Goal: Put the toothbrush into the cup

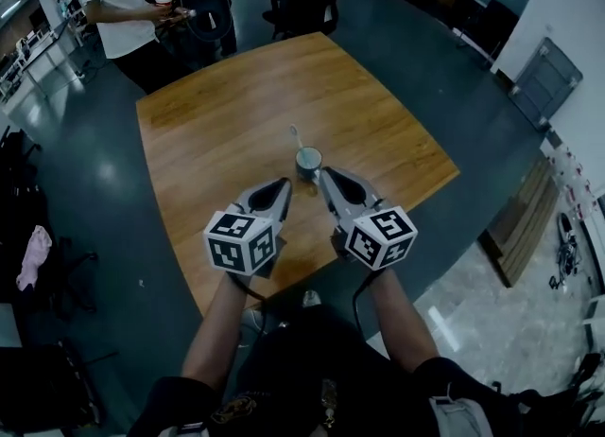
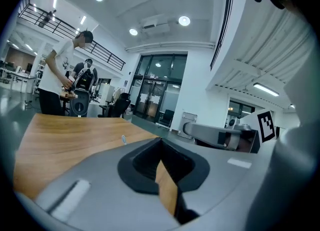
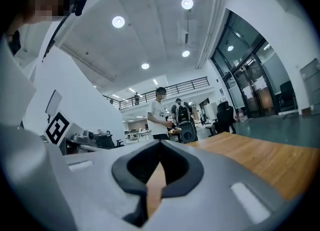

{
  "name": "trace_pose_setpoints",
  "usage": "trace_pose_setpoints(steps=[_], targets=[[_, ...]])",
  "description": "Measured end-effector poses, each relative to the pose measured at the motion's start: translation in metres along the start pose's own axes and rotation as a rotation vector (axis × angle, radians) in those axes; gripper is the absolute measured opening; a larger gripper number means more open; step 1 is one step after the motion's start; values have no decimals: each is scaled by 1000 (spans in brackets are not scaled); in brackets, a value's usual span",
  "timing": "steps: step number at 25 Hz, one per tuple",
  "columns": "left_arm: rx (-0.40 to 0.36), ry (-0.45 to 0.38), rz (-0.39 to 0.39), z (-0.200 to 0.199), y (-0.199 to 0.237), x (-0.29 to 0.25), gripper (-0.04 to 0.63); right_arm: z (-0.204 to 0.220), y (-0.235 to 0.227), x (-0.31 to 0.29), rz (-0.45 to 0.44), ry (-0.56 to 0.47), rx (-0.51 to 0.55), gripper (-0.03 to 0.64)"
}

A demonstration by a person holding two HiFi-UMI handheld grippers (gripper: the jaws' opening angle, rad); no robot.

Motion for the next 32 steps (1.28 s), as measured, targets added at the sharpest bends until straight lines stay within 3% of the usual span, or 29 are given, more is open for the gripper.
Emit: trace_pose_setpoints(steps=[15,32], targets=[[-27,-42,42,-1,-34,62,8,16,60,47,10,-19,37,2],[-47,-61,58,-8,-48,70,8,16,67,57,2,-50,22,2]])
Point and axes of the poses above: the fingertips, and each gripper's own axes: x backward along the fingers, y to its left, z out of its underside, the point moved 3 cm from there along x, backward along the fingers, and after that the axes turned 15 degrees about -x, right-handed, at the moved point
